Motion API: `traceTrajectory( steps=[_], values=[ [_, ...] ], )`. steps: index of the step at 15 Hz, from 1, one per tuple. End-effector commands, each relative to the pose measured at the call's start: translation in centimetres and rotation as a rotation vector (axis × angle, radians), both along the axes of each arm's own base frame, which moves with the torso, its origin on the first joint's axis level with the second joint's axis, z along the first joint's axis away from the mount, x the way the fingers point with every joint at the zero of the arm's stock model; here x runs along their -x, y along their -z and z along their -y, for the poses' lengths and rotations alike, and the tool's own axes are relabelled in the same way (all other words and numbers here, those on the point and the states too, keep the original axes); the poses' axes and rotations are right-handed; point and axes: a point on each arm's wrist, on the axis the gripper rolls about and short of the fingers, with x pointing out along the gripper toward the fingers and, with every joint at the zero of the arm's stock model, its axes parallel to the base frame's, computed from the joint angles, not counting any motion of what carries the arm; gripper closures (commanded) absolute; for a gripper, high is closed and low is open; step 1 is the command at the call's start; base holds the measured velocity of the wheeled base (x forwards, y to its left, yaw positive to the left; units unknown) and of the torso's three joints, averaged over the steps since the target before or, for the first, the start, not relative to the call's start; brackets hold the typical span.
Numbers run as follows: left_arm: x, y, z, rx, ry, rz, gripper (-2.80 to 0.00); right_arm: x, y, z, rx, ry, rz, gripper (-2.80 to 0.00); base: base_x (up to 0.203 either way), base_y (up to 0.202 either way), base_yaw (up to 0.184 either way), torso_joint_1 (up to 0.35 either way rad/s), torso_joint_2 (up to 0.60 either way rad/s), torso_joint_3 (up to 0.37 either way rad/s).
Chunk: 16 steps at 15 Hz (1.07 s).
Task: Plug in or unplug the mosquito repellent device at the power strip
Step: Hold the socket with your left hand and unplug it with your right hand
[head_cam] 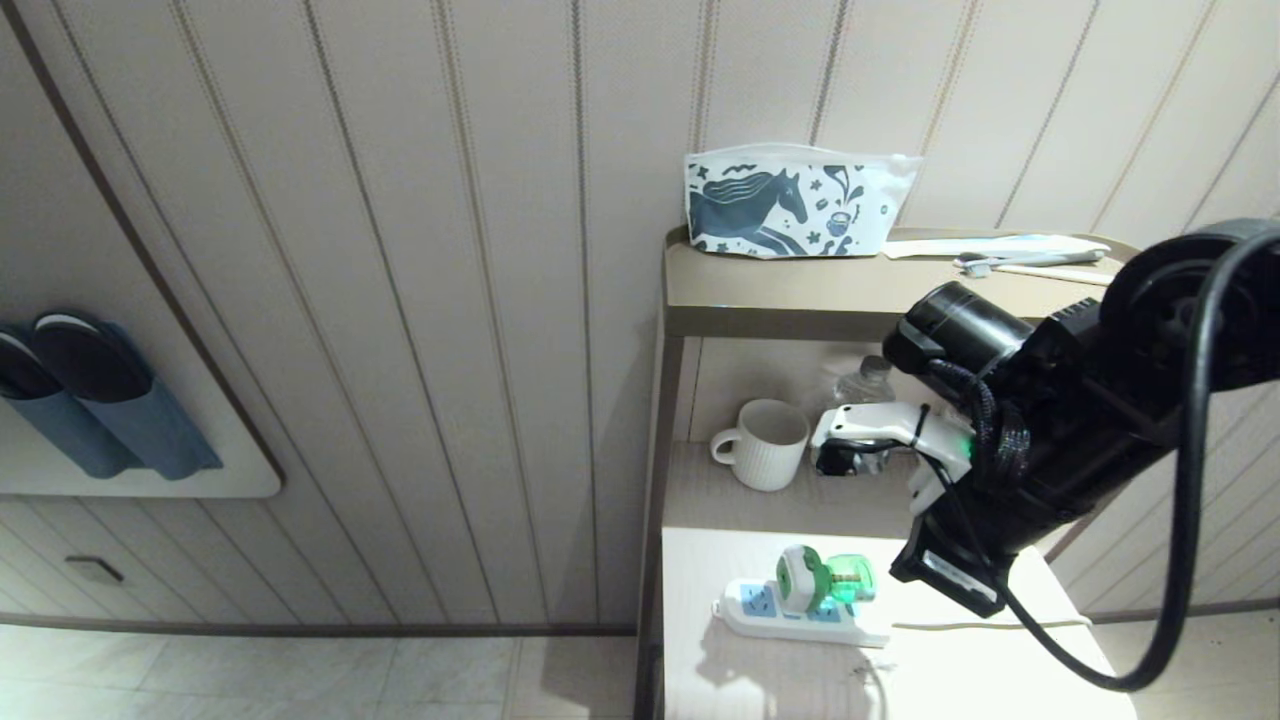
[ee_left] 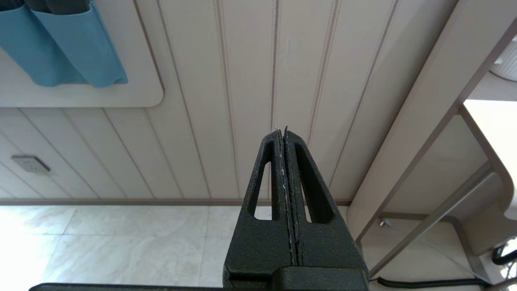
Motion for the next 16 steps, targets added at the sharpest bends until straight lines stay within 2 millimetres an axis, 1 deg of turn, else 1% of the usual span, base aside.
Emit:
traceTrajectory(
  steps=[1,4,6,8,10,12,15,16],
  values=[
    [0.0,0.0,0.0,0.0,0.0,-0.002,0.0,0.4,-0.3,0.1,-0.003,-0.009,0.004,0.0,0.0,0.0,0.0,0.0,0.0,0.0],
    [0.0,0.0,0.0,0.0,0.0,-0.001,0.0,0.9,-0.9,0.4,-0.019,0.013,0.019,0.0,0.0,0.0,0.0,0.0,0.0,0.0],
    [0.0,0.0,0.0,0.0,0.0,0.0,0.0,0.8,-1.2,0.2,-0.029,0.026,0.028,0.0,0.0,0.0,0.0,0.0,0.0,0.0],
    [0.0,0.0,0.0,0.0,0.0,0.0,0.0,1.4,-1.2,0.1,-0.037,0.033,0.021,0.0,0.0,0.0,0.0,0.0,0.0,0.0],
    [0.0,0.0,0.0,0.0,0.0,-0.002,0.0,2.2,-1.8,0.6,-0.049,0.039,0.039,0.0,0.0,0.0,0.0,0.0,0.0,0.0],
    [0.0,0.0,0.0,0.0,0.0,-0.003,0.0,2.8,-1.8,1.2,-0.048,0.048,0.038,0.0,0.0,0.0,0.0,0.0,0.0,0.0],
    [0.0,0.0,0.0,0.0,0.0,0.0,0.0,4.3,-2.1,2.1,-0.06,0.051,0.033,0.0,0.0,0.0,0.0,0.0,0.0,0.0],
    [0.0,0.0,0.0,0.0,0.0,0.0,0.0,4.3,-2.2,2.6,-0.099,0.066,0.015,0.0,0.0,0.0,0.0,0.0,0.0,0.0]
  ],
)
